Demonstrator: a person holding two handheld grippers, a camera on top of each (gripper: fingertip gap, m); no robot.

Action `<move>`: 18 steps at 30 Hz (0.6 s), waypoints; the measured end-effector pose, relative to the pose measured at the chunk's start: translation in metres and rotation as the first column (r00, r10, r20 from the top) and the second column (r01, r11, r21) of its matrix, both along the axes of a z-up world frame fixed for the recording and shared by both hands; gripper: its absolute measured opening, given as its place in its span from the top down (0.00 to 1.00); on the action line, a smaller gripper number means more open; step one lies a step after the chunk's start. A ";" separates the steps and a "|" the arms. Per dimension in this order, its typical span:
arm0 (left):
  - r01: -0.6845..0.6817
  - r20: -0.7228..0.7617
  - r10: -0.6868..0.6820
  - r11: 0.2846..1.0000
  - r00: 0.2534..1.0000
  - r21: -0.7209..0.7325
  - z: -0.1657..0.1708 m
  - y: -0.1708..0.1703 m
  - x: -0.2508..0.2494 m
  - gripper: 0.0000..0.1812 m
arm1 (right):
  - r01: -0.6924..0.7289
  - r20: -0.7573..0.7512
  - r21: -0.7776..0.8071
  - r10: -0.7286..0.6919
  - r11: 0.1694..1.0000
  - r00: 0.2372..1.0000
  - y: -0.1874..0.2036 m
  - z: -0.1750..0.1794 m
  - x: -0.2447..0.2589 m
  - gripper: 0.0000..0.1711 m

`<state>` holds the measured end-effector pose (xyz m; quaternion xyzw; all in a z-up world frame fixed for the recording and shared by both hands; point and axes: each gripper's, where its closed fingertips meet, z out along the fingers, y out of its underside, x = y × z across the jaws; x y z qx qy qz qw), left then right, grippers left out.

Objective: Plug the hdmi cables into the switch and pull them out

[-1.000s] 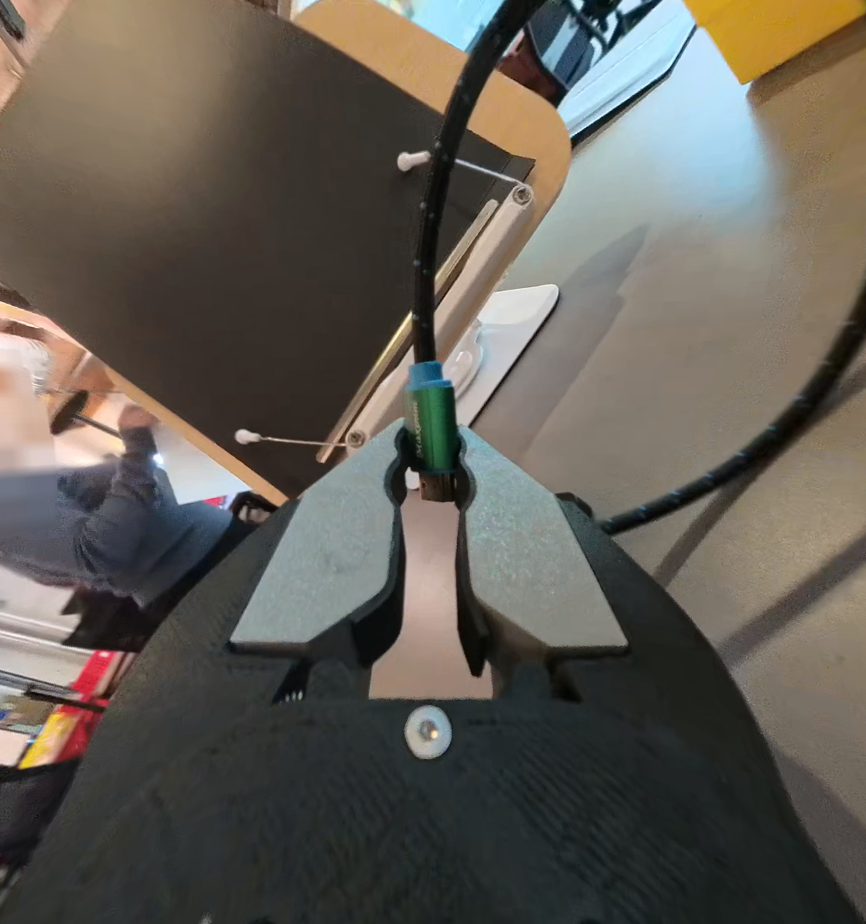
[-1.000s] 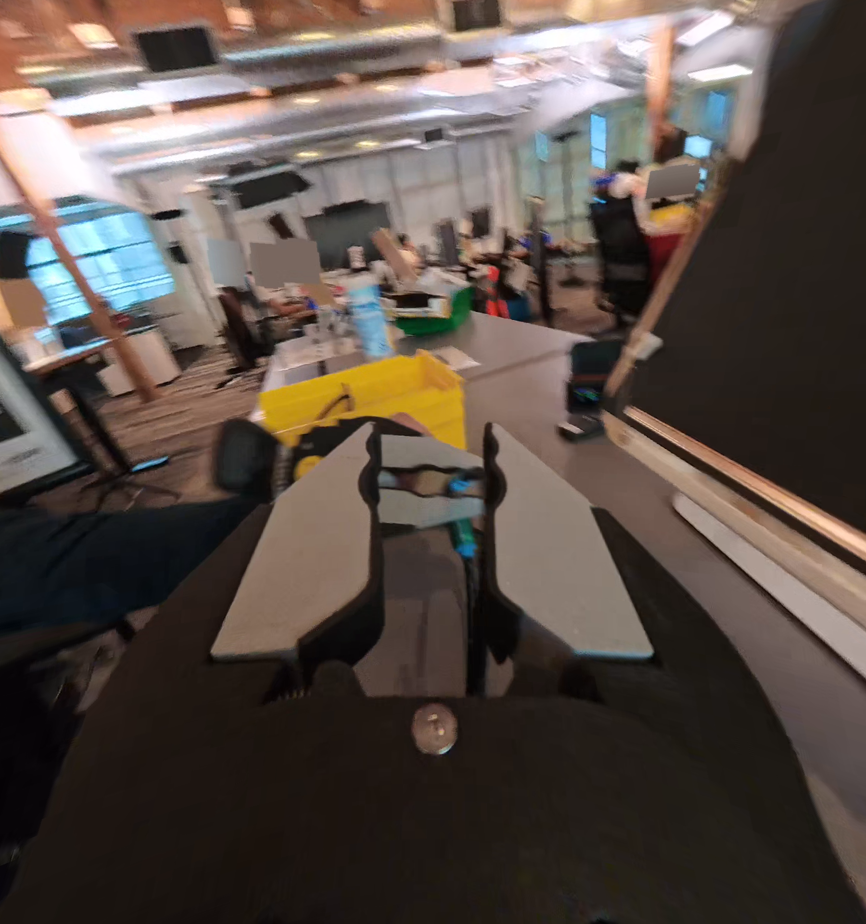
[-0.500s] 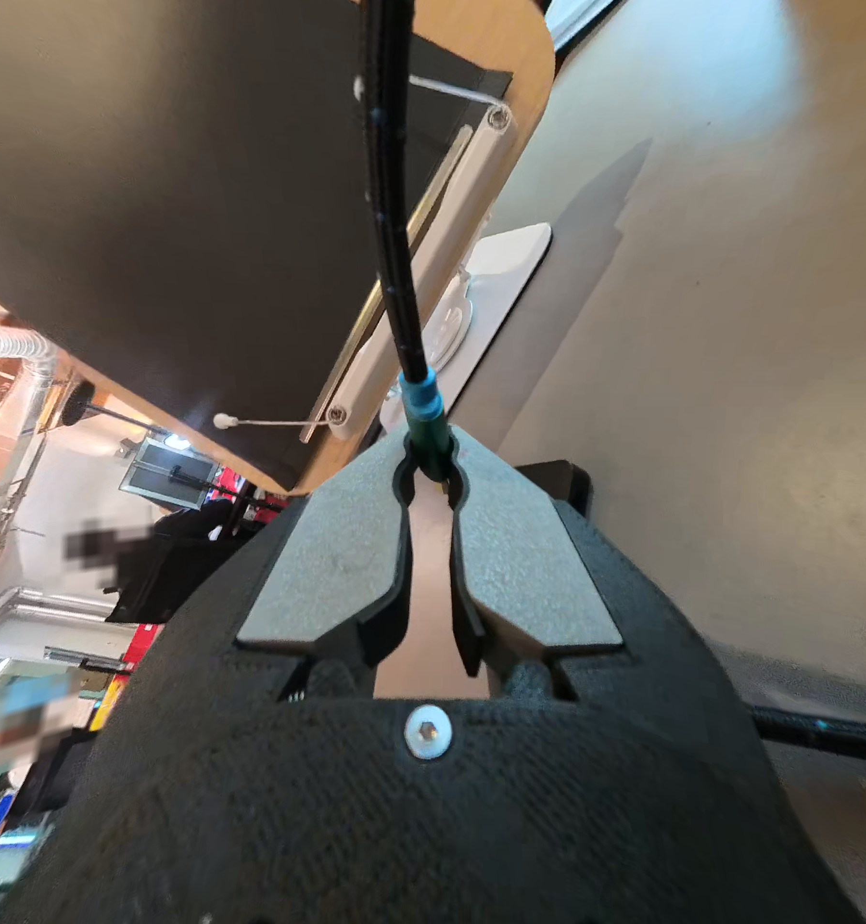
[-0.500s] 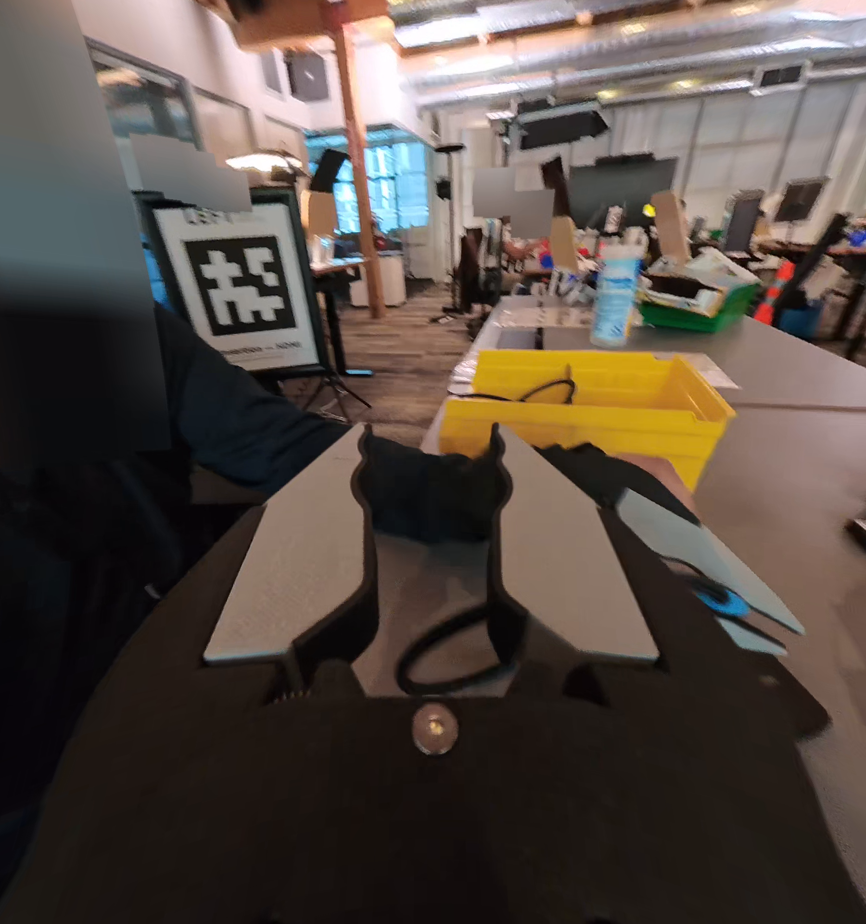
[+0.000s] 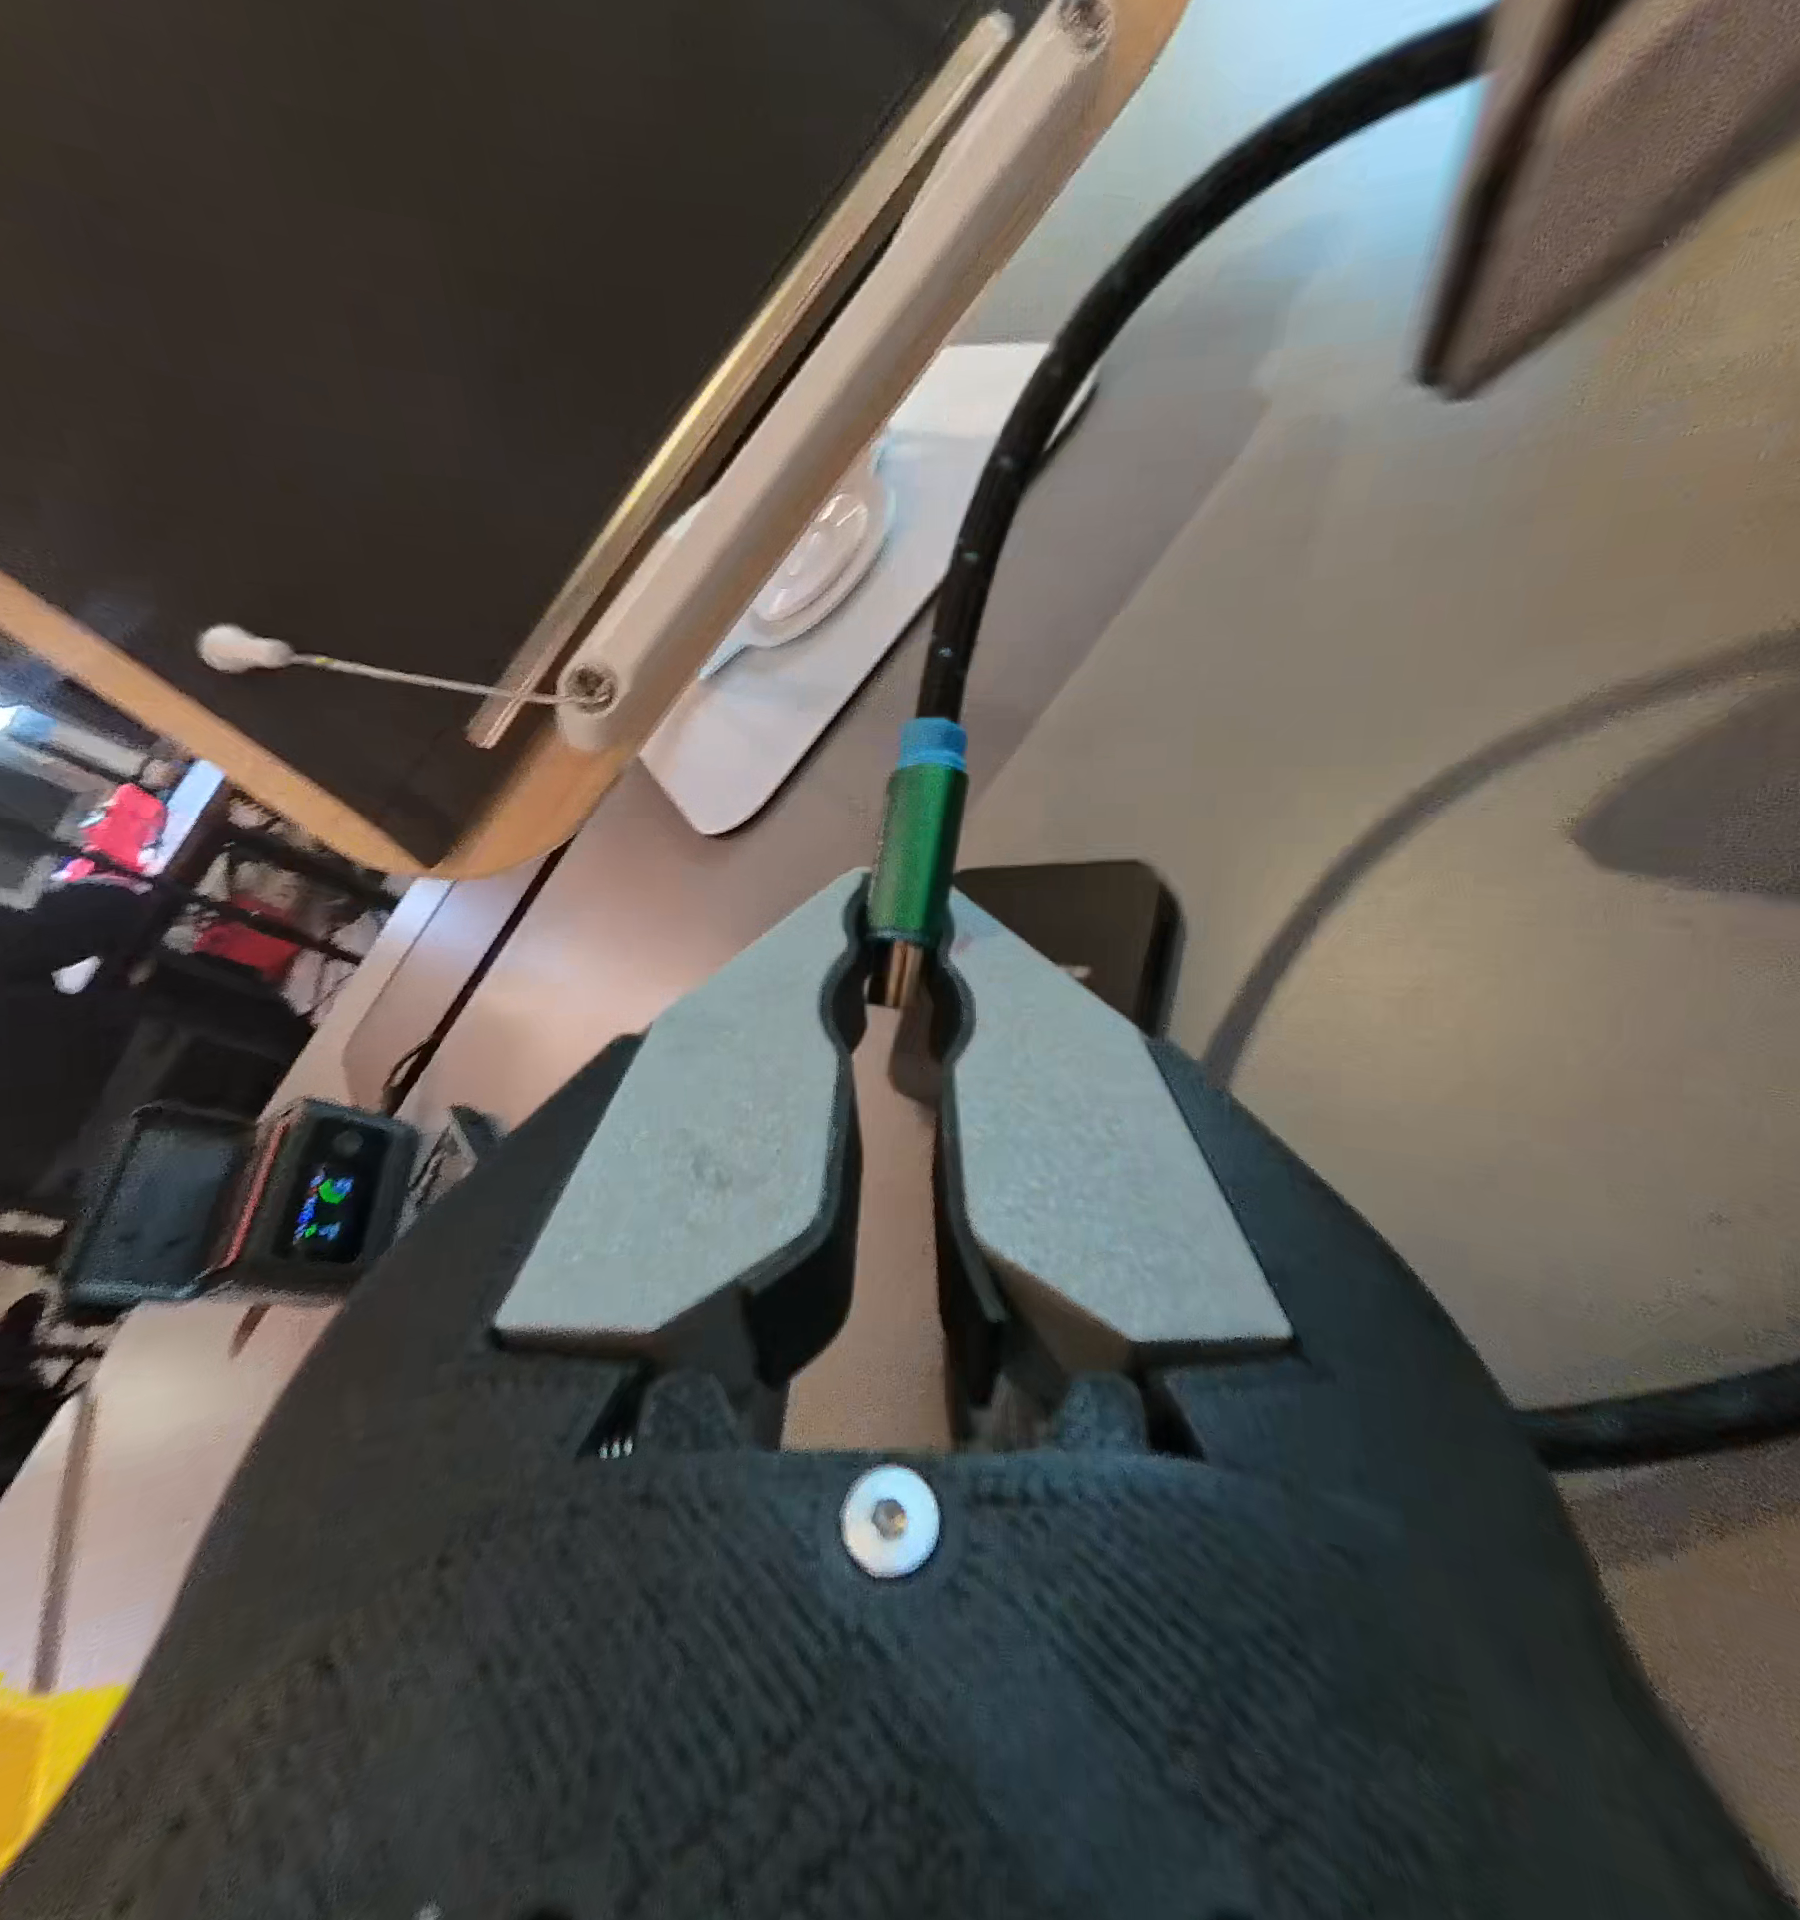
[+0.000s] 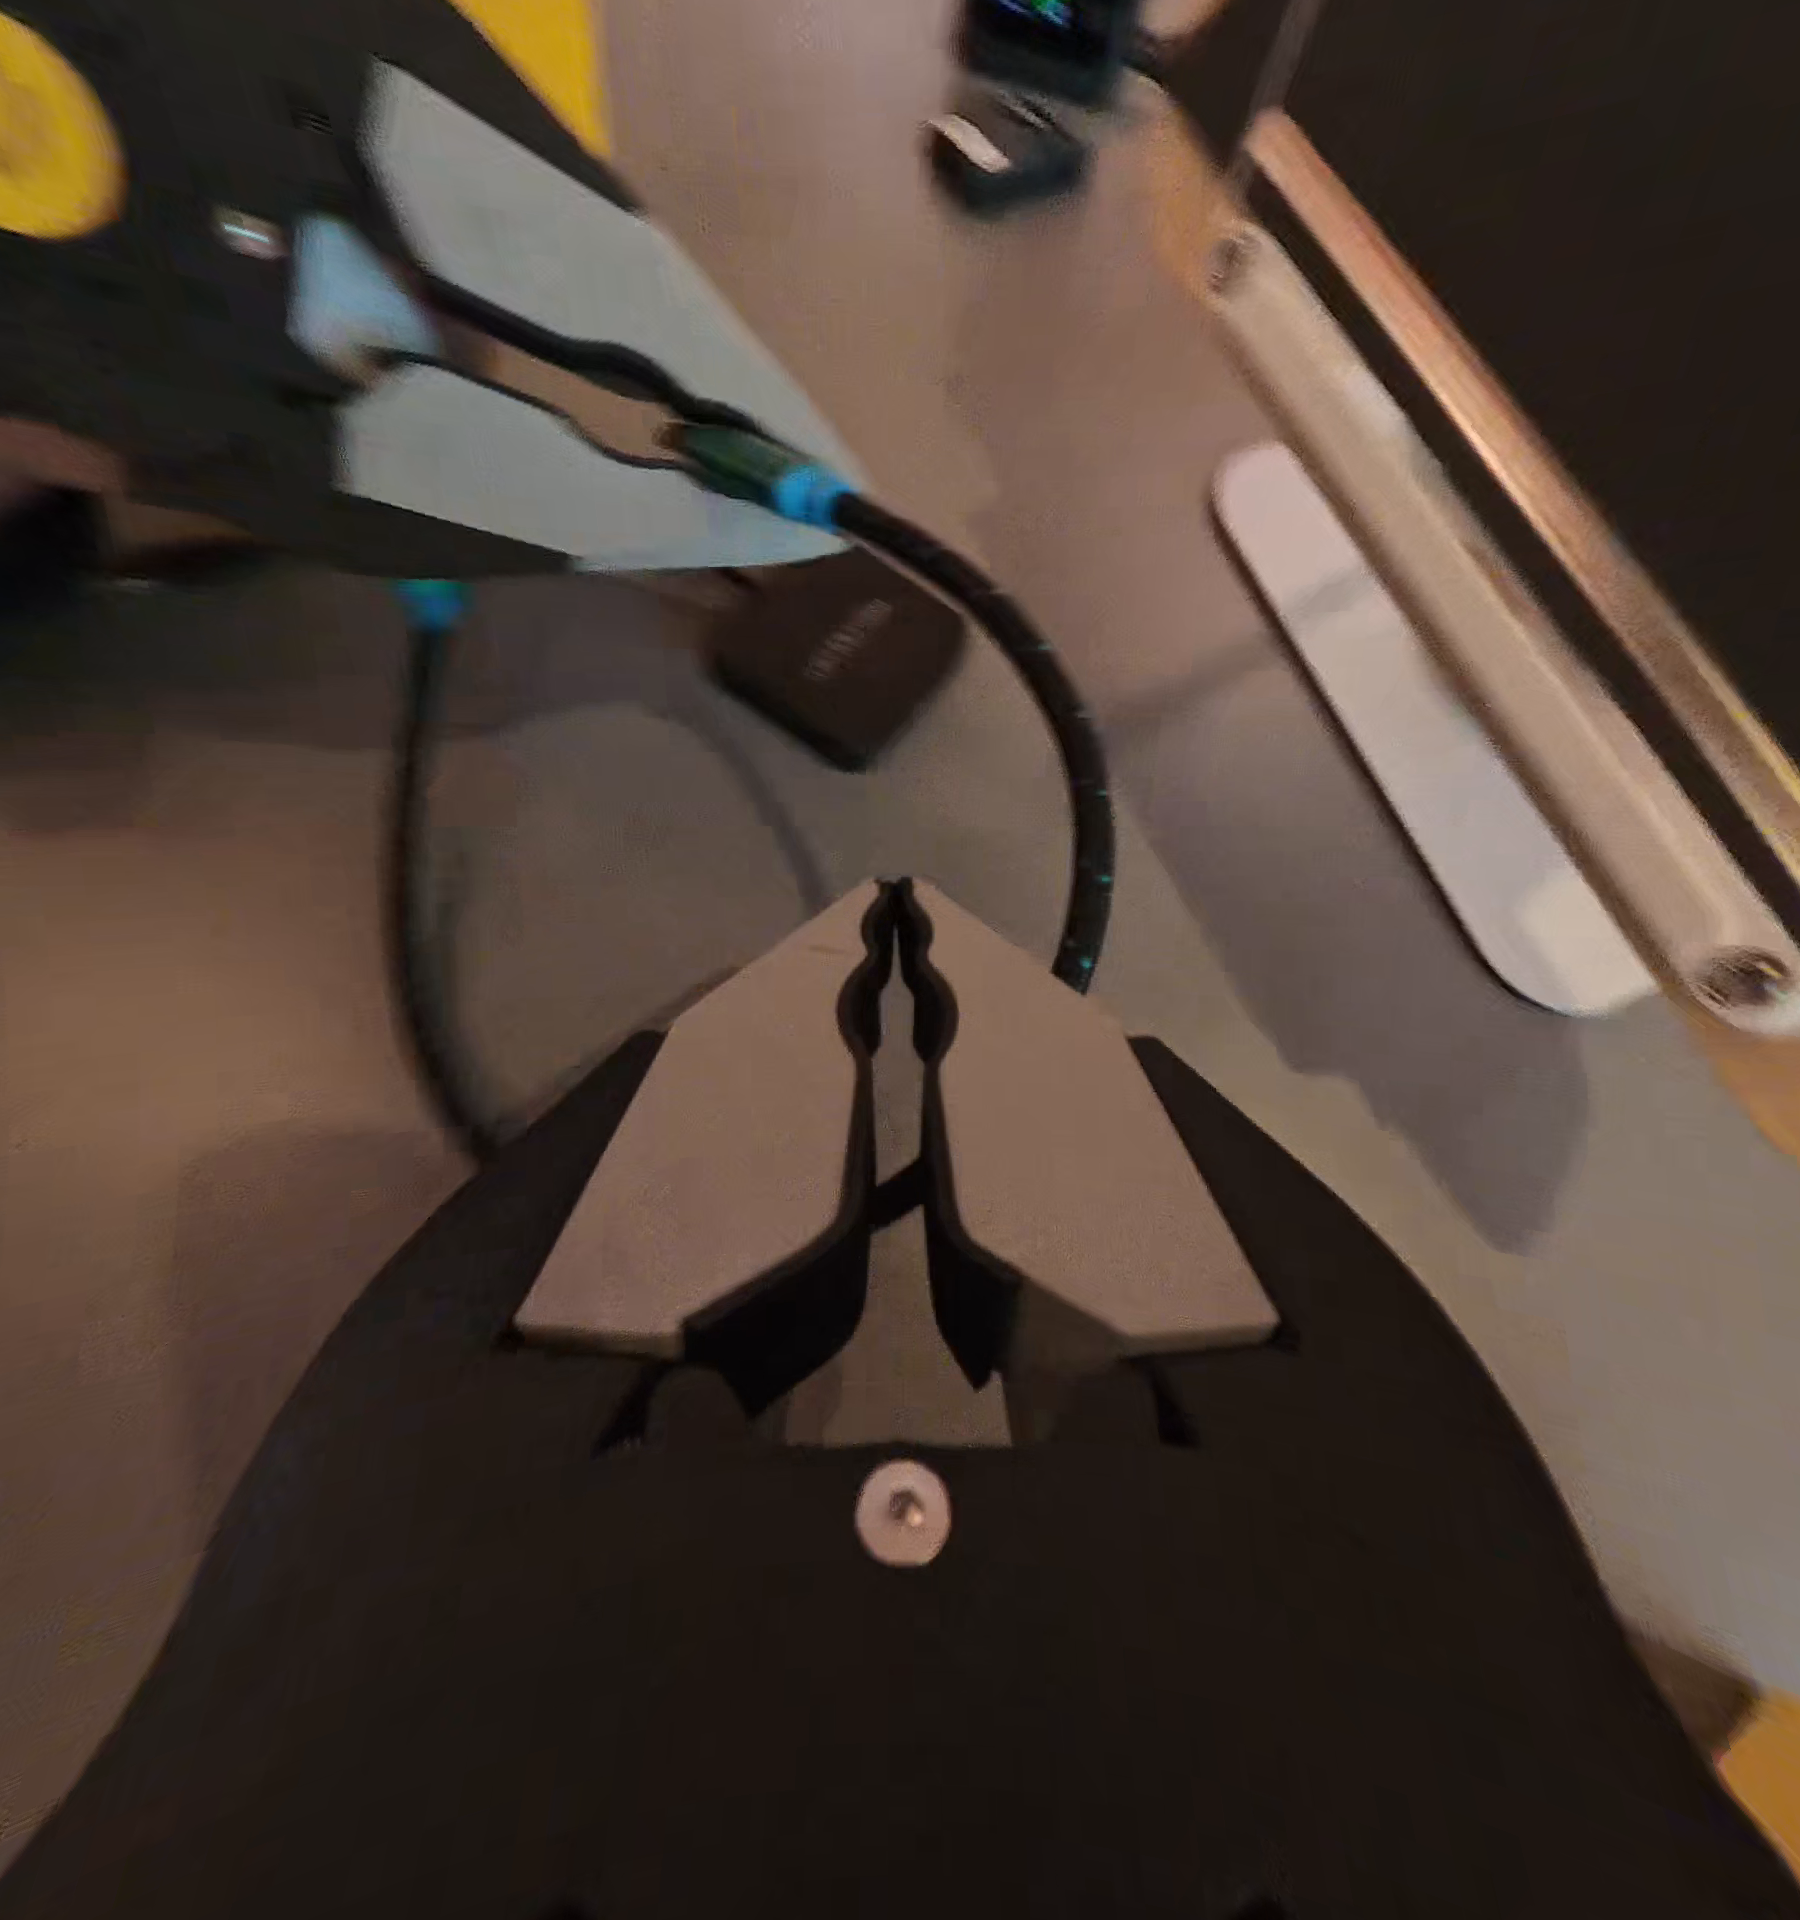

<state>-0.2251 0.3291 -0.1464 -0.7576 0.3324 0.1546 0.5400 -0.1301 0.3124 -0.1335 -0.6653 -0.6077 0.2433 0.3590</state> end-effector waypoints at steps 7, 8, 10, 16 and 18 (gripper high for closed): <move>0.061 0.015 -0.061 0.998 0.998 -0.009 -0.004 -0.002 0.024 0.98 | -0.106 -0.197 -0.228 0.061 0.968 0.978 -0.022 0.019 -0.016 0.98; 0.059 0.001 -0.059 0.998 0.998 0.009 -0.002 -0.001 0.024 0.98 | -0.187 -0.258 -0.292 0.110 0.938 0.960 -0.037 0.027 -0.020 0.97; 0.050 -0.031 -0.048 0.997 0.998 0.063 0.006 0.000 0.022 0.98 | -0.321 -0.377 -0.431 0.155 0.843 0.913 -0.061 0.043 -0.026 0.93; 0.075 -0.020 -0.073 0.976 0.997 0.206 0.034 -0.005 0.028 0.98 | -0.243 -0.453 -0.648 -0.110 0.722 0.885 -0.034 0.046 -0.040 0.76; 0.086 -0.014 -0.085 0.971 0.996 0.225 0.037 -0.006 0.030 0.98 | -0.229 -0.486 -0.624 -0.142 0.747 0.862 -0.026 0.051 -0.040 0.75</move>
